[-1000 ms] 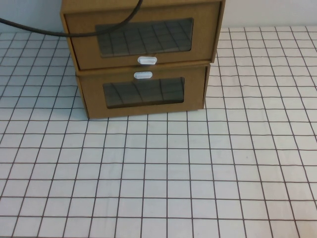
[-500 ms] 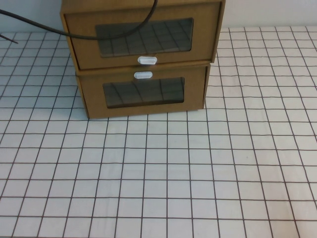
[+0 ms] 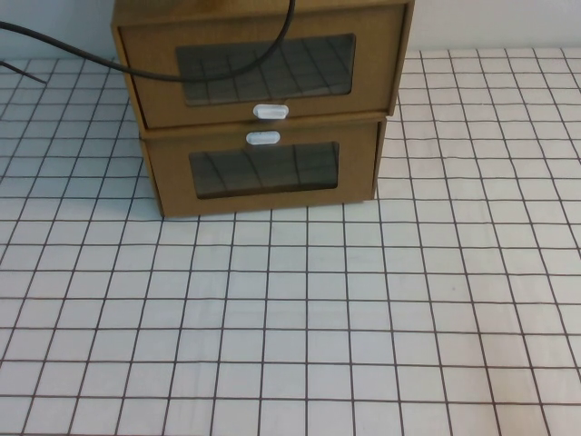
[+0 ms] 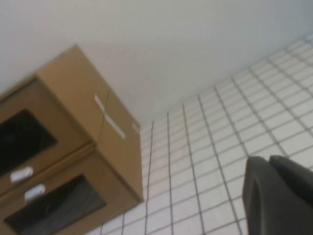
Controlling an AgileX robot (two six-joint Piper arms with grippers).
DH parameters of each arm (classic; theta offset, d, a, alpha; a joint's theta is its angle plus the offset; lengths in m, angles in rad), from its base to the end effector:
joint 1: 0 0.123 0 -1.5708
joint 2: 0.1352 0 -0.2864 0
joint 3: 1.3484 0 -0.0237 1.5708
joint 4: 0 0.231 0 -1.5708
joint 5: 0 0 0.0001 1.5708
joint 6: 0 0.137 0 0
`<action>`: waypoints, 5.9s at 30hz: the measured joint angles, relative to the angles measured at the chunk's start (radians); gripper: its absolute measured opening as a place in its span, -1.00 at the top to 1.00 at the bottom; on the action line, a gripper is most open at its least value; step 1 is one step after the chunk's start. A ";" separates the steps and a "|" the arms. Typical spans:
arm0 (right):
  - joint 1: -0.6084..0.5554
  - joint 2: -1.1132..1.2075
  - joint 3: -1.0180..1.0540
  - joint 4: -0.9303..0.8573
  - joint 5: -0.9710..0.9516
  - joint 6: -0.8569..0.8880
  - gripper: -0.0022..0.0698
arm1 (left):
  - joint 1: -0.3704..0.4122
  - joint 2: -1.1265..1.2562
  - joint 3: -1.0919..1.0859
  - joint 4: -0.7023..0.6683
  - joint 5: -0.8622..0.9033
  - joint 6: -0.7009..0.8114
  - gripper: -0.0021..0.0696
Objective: Open the shoe box
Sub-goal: 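Pull the top drawer of the cardboard box fully open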
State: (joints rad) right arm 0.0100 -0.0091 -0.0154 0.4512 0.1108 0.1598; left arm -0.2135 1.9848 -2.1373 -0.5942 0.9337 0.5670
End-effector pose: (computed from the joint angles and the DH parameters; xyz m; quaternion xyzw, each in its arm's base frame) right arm 0.0796 0.0074 0.2099 0.1908 0.6765 0.2326 0.6722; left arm 0.4453 -0.1597 0.3758 0.2759 0.8227 -0.2112 0.4500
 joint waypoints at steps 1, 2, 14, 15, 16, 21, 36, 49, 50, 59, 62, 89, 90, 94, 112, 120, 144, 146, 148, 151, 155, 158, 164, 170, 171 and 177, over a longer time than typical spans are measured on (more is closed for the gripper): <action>0.000 0.012 -0.034 0.005 0.069 0.001 0.98 | 0.000 0.000 0.000 0.000 0.000 0.000 0.95; 0.000 0.029 -0.077 0.005 0.124 0.001 0.98 | 0.000 0.000 0.000 0.000 0.000 0.000 0.95; 0.000 0.585 -0.601 0.010 0.668 -0.332 0.98 | 0.000 0.000 0.000 0.000 0.003 0.000 0.95; 0.000 0.637 -0.635 0.023 0.676 -0.373 0.98 | 0.000 0.000 0.000 0.000 0.003 0.000 0.95; 0.003 0.690 -0.669 0.045 0.681 -0.410 0.98 | 0.000 0.000 0.000 0.000 0.003 0.000 0.95; 0.109 0.945 -0.833 0.097 0.679 -0.501 0.98 | 0.000 0.000 0.000 -0.003 0.004 0.000 0.95; 0.815 1.529 -1.289 -0.629 0.644 -0.149 0.98 | 0.000 0.002 0.000 -0.025 0.014 0.000 0.95; 0.931 1.695 -1.317 -1.389 0.434 0.092 0.30 | 0.000 0.002 0.000 -0.030 0.026 -0.007 0.95; 0.931 1.699 -1.317 -1.449 0.423 0.135 0.21 | 0.000 0.002 0.000 -0.031 0.027 -0.007 0.95; 0.888 1.765 -1.336 -1.759 0.323 0.398 0.20 | 0.000 0.002 -0.001 -0.035 0.040 -0.012 0.95; 0.860 1.789 -1.376 -1.775 0.300 0.409 0.21 | 0.000 0.002 -0.001 -0.037 0.049 -0.020 0.95; 0.789 1.951 -1.452 -1.805 0.253 0.345 0.29 | 0.000 0.002 -0.004 -0.040 0.072 -0.036 0.95; 0.789 1.949 -1.452 -1.805 0.253 0.345 0.29 | 0.000 0.002 -0.004 -0.040 0.072 -0.037 0.95; 0.789 1.945 -1.458 -1.824 0.250 0.345 0.29 | 0.000 0.002 -0.004 -0.040 0.072 -0.037 0.95; 0.789 1.945 -1.458 -1.996 0.179 0.406 0.29 | 0.000 0.002 -0.006 -0.040 0.074 -0.038 0.95; 0.787 1.987 -1.510 -2.019 0.175 0.419 0.29 | 0.000 0.002 -0.006 -0.040 0.076 -0.038 0.95; 0.768 2.017 -1.550 -1.965 0.230 0.444 0.51 | 0.000 0.002 -0.008 -0.038 0.091 -0.038 0.95; 0.768 2.017 -1.552 -1.950 0.230 0.444 0.51 | 0.000 0.002 -0.008 -0.038 0.091 -0.038 0.95; 0.768 2.017 -1.554 -1.934 0.230 0.442 0.52 | 0.000 0.002 -0.008 -0.038 0.091 -0.038 0.95; 0.775 2.017 -1.557 -1.913 0.249 0.412 0.52 | 0.000 0.002 -0.008 -0.038 0.092 -0.038 0.95; 0.794 2.017 -1.557 -1.892 0.286 0.371 0.52 | 0.000 0.002 -0.008 -0.038 0.093 -0.037 0.95; 0.797 2.019 -1.557 -1.888 0.299 0.363 0.52 | 0.000 0.002 -0.008 -0.038 0.093 -0.033 0.95; 0.797 2.026 -1.557 -1.899 0.301 0.360 0.53 | 0.000 0.002 -0.008 -0.038 0.093 -0.033 0.95; 0.799 2.039 -1.557 -1.976 0.317 0.382 0.53 | 0.000 0.002 -0.008 -0.038 0.093 -0.015 0.95; 0.798 2.043 -1.557 -2.002 0.321 0.404 0.53 | 0.000 0.002 -0.008 -0.038 0.093 -0.013 0.95; 0.803 2.052 -1.557 -2.094 0.343 0.498 0.58 | 0.000 0.002 -0.008 -0.038 0.095 -0.006 0.95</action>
State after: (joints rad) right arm 0.8132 2.0432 -1.5719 -1.6426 0.4540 0.6574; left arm -0.2135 1.9869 -2.1455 -0.6324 1.0291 0.5605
